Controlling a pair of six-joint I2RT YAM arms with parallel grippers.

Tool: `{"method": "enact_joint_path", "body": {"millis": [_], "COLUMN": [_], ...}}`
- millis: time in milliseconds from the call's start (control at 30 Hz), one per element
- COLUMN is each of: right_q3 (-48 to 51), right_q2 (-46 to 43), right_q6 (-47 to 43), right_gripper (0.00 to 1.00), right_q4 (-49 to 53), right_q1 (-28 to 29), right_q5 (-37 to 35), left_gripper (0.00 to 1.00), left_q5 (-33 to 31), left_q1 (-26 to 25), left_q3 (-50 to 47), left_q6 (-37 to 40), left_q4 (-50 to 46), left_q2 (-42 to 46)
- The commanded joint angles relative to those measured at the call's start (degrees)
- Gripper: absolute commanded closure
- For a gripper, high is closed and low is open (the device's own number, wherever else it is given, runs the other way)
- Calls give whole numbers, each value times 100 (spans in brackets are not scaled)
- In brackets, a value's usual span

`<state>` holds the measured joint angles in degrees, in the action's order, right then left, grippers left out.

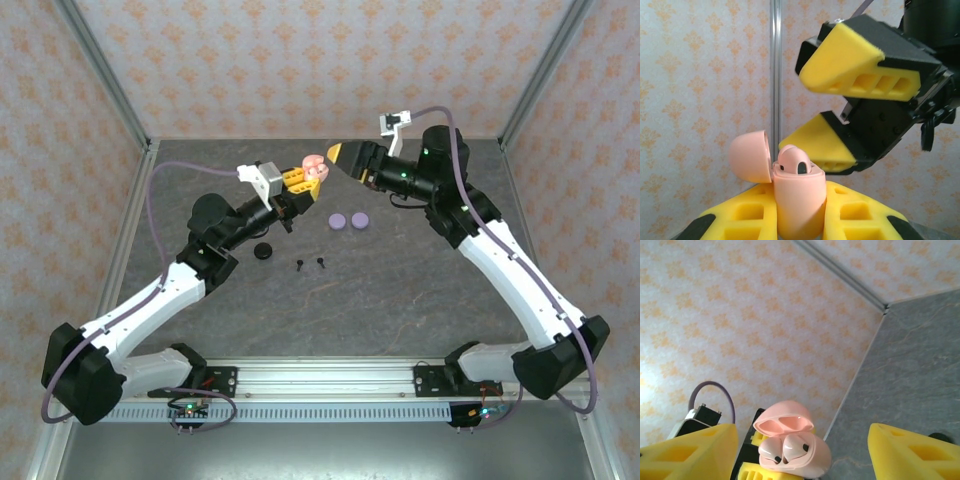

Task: Insert the wireless bluetooth earbuds into the charging case

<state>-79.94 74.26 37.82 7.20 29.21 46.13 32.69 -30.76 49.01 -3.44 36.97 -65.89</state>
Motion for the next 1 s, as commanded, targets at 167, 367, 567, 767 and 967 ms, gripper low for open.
{"method": "enact_joint_path", "body": {"millis": [167,367,567,767,967], "right_q3": [-165,-172,-205,-128,76], "right_q2": [403,458,375,99,-177], "right_q6": [557,772,684,295,23], "right_gripper": [31,39,45,48,48], "right_q4": [-962,-1485,-1538,-1377,-1320], "right_q1": [32,51,51,50,50], "right_q5": [1053,1323,1464,1414,1321], "left_gripper": [100,100,100,100,100], "left_q5": [325,414,388,353,339], "left_q1": [-61,-61,-61,-59,-61], "left_q3": [-15,11,3,-6,-15], "left_q6": [-161,-183,-93,-42,-32], "left_q4": [276,178,-12,-155,-264], "left_q2": [37,6,23,16,-27]}}
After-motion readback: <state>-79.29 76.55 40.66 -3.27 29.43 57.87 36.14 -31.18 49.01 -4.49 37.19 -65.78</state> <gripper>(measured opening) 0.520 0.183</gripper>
